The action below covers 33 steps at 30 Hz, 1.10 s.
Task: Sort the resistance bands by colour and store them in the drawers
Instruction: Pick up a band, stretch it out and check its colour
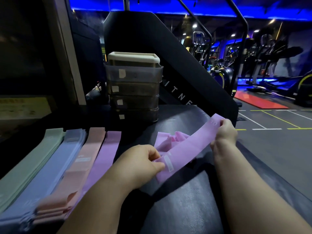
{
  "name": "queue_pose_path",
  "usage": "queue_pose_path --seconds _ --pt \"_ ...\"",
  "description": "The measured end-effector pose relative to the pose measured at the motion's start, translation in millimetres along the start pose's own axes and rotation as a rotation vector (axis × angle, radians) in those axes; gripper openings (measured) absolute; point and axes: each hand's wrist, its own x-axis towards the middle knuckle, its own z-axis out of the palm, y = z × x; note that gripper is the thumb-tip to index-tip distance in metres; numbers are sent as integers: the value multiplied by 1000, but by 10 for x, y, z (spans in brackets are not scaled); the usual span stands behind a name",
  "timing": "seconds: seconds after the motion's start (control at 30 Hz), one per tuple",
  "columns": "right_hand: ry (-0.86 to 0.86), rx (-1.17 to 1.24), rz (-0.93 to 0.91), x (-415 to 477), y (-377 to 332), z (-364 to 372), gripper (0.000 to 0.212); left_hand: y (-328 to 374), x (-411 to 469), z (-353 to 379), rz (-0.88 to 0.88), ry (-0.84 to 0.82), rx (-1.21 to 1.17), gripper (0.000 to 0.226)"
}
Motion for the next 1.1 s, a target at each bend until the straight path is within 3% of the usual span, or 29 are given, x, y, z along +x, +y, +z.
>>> queue_pose_path --seconds 0.13,0.23,0.57,0.7,0.97,1.1 --pt "-107 75 0 -255 44 53 23 -106 -285 -181 5 64 78 10" --pt "-192 -14 -17 -440 125 151 25 -255 -470 -347 -18 125 119 9" --pt "-462 -328 -274 -872 393 574 21 -771 -824 -731 -103 209 -49 13" --pt "-564 -373 -282 -1034 587 950 24 -971 -867 -837 -120 197 -108 16" --pt "-557 -497 -239 -1311 1108 1552 7 -1065 -958 -960 -94 212 -9 16" --pt "-506 -593 -235 -1317 1387 1678 17 -1056 -987 -885 -87 178 38 14"
